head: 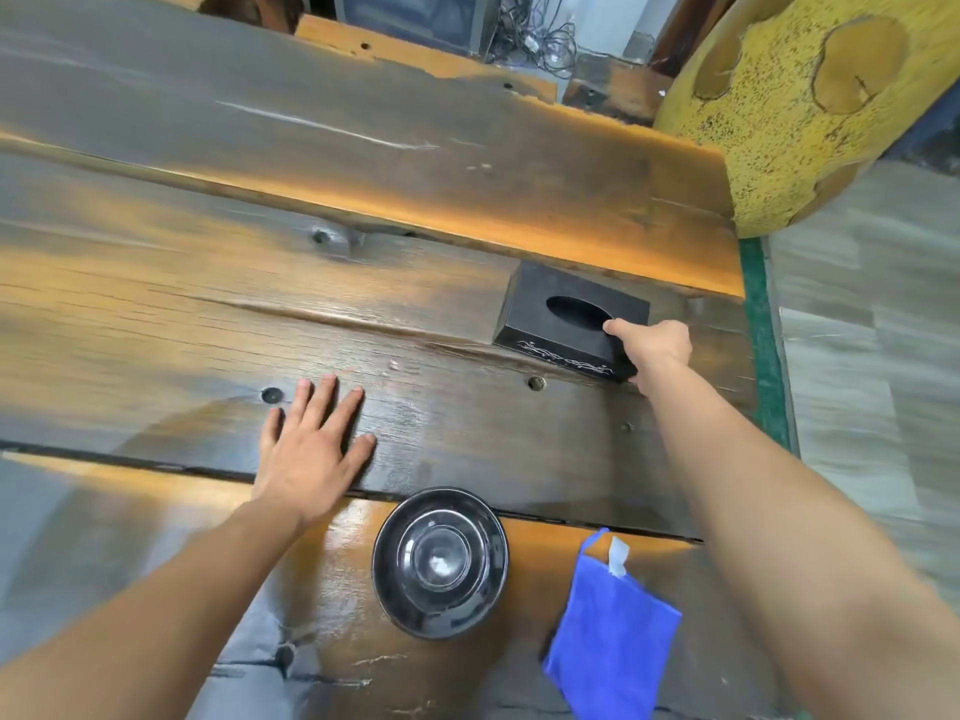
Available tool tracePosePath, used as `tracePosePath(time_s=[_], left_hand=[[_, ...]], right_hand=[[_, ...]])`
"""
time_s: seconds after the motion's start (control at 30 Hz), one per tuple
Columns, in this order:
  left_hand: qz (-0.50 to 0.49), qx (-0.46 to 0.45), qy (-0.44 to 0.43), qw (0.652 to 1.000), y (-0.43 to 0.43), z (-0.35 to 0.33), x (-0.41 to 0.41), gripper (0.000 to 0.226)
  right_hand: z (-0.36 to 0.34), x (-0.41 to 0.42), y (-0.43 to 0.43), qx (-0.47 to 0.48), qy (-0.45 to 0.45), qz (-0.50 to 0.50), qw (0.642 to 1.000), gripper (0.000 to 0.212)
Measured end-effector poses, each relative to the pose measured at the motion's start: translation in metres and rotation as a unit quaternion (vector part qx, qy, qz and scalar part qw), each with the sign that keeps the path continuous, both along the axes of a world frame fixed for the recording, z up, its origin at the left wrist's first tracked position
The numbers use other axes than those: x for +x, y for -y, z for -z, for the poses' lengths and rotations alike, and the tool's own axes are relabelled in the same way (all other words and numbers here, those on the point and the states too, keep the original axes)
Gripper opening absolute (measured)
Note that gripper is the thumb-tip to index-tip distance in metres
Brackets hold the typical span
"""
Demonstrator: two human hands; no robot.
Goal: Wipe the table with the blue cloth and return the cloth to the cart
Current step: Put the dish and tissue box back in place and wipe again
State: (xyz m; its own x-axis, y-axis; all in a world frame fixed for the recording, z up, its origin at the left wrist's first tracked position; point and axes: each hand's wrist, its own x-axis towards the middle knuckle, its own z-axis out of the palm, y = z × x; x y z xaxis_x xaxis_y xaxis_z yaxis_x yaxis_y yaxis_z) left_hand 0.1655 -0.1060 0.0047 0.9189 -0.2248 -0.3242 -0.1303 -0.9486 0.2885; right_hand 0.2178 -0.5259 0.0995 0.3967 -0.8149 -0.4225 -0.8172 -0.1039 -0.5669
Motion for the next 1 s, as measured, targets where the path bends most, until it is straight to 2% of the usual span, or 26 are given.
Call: tracePosePath(time_s=[0.13,0.37,0.63,0.77,1.0], left_hand=[[-0.057,0.006,0.013,0.998,-0.031,0.005,-0.022,0.078],[-0.095,-0.010,0.007,0.995,-0.072,-0.001,-0.063,0.079],[-0.148,-0.005,-0.010,0.989,-0.135,-0.011,-0.107,0.080],[-0.164,0.007,-0.026,0.986,-0.176,-0.016,-0.122,0.082],[-0.108,0.047,-0.047,0.992,-0.222,-0.016,-0.144,0.084]], right_hand=[[-0.002,-0.008,-0.009,-0.017,0.001,0.014,1.000,0.042],[-0.013,-0.033,-0.048,-0.019,0.015,-0.016,1.000,0.045],[-0.031,-0.062,-0.190,0.032,0.052,-0.069,0.996,0.044],[-0.032,-0.078,-0.266,0.062,0.038,-0.084,0.994,0.041],[-0.017,-0.102,-0.347,0.063,-0.009,-0.107,0.992,0.043]])
